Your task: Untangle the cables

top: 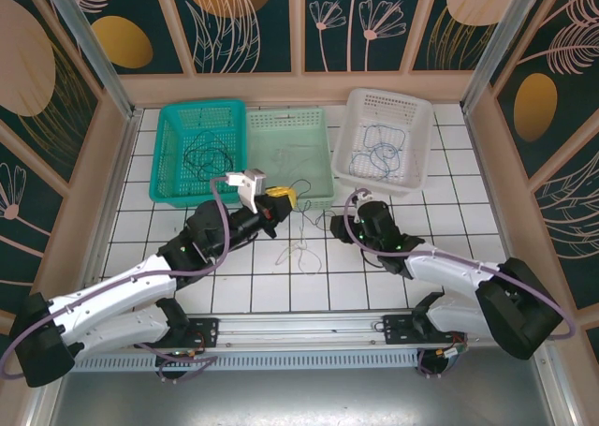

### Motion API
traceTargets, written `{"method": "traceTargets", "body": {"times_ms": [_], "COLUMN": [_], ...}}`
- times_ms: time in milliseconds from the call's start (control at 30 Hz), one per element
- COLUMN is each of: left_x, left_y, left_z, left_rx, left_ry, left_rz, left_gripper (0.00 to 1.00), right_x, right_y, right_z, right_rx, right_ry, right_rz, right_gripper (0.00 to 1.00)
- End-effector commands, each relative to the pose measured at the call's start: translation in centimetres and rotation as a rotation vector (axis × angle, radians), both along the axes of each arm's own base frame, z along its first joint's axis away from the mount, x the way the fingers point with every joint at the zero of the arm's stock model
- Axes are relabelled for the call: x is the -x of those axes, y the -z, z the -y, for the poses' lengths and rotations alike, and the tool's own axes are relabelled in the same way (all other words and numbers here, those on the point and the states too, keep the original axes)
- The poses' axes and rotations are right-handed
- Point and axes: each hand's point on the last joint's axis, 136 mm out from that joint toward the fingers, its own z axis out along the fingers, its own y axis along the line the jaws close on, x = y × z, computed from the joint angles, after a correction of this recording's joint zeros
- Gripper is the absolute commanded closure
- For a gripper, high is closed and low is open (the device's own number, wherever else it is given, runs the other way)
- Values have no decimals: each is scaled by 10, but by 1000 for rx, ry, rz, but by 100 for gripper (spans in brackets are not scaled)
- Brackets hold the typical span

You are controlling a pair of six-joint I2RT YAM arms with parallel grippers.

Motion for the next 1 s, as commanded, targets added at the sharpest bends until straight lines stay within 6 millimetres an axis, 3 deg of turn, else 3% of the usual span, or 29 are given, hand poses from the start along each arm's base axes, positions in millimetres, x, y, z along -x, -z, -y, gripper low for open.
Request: {"method": "traceTargets", "body": {"times_ms": [0, 133, 233, 300, 400, 667, 833, 967], "left_x": [2, 1, 1, 1, -2, -31, -33, -37], "left_y": [-18, -11, -4, -2, 0, 27, 25, 20], "left_z": [-6, -4, 3, 7, 10, 9, 14, 11], "left_rx": [35, 26, 29, 37, 43, -79, -69, -63], "left_ry": [-17, -13, 11, 24, 17, -120, -112, -144], "left_rz": [57, 38, 17, 9, -3, -104, -100, -94], "left_gripper": [91, 90, 91, 91, 91, 92, 92, 93], "right_x": [1, 2, 6, 11, 17, 21, 37, 52], "right_y": [-5, -20, -27, -30, -33, -36, -41, -30], "right_z": [14, 20, 15, 7, 0, 8, -2, -9], "right_rx": [9, -26, -48, -62, -56, -1, -40, -92], "right_ry": [40, 53, 17, -31, -68, -69, -182, -245], "right_rz": [29, 81, 95, 97, 119, 147, 165, 131], "right_gripper": [61, 58, 37, 32, 31, 31, 35, 38]}}
